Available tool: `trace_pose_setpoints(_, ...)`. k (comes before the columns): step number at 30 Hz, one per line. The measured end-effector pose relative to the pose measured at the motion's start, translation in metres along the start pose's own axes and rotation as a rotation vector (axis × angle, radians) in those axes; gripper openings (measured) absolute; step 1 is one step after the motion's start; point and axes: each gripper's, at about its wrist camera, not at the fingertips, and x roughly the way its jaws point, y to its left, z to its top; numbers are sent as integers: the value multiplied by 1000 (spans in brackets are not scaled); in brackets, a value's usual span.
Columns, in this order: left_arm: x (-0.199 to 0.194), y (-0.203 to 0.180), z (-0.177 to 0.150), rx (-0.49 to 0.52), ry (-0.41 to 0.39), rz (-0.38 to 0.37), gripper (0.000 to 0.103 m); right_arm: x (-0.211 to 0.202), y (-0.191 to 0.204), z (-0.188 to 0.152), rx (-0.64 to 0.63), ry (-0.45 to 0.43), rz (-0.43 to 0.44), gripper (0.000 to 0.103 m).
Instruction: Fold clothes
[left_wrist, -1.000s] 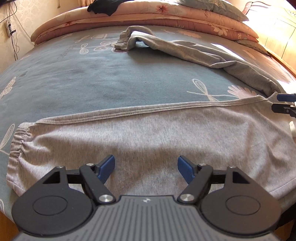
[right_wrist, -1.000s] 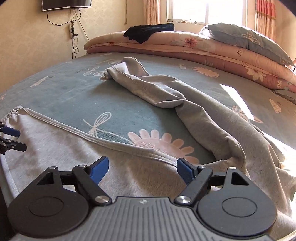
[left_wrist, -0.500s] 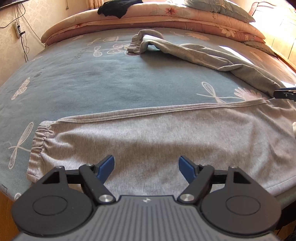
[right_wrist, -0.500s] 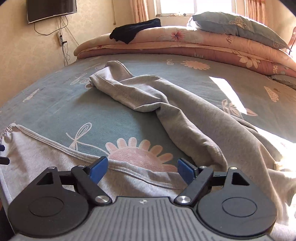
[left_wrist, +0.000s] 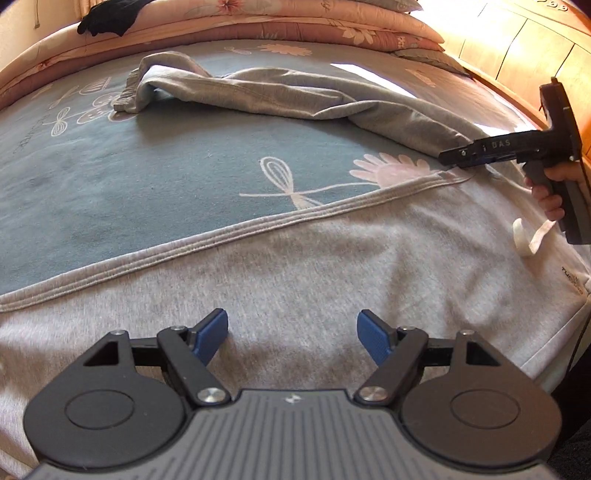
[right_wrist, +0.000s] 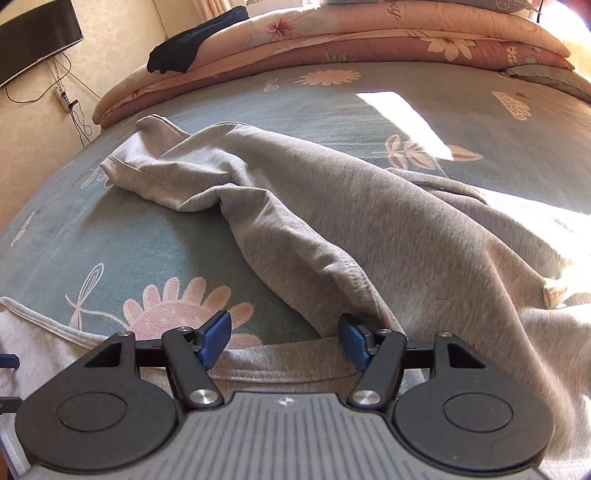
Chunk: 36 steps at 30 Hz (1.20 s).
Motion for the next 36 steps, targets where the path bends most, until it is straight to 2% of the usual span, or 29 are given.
trace_pose_setpoints(3, -2, 9, -1, -28, 1, -3, 77, -14, 5, 4, -1, -21, 15, 69)
trace_pose_setpoints(7, -14, 3, 9, 0, -69, -46, 78, -51, 24, -5, -20, -59, 66, 73)
trace_pose_setpoints(10, -1, -3, 19, 26, -62, -59, 79, -64, 44, -24, -63, -12, 121, 76)
trace_pose_setpoints(13, 22, 2, 22, 20, -20, -10, 79, -58, 73, -47, -192, 36, 95, 76)
trace_pose_setpoints(15, 23, 10, 21, 44, -58, 25, 79, -54, 91, -61, -268, 62, 66, 76)
trace_pose_setpoints(19, 16, 38, 19, -5, -38, 135, 80, -56, 105, -70, -310, 66, 59, 76)
trace_pose_setpoints(22, 1, 52, 12, -73, -33, 213, 79, -65, 112, -75, -297, 53, 93, 77)
trace_pose_setpoints(23, -4, 50, 9, -75, -38, 215, 79, -67, 118, -79, -314, 53, 111, 77)
trace_pose_setpoints(25, -15, 38, 0, -51, -55, 168, 79, -69, 130, -87, -350, 54, 148, 77)
trace_pose_setpoints(27, -24, 25, -10, -23, -71, 125, 82, -63, 148, -99, -396, 57, 135, 77)
trace_pose_setpoints(31, -23, 0, -40, 53, -45, 149, 82, -55, 177, -122, -497, 67, 95, 77)
trace_pose_setpoints(34, -29, 12, -63, -26, -51, 134, 90, -60, 184, -136, -521, 64, 86, 78)
trace_pose_setpoints(36, -36, 21, -72, -69, -38, 135, 93, -67, 181, -138, -479, 83, 117, 80)
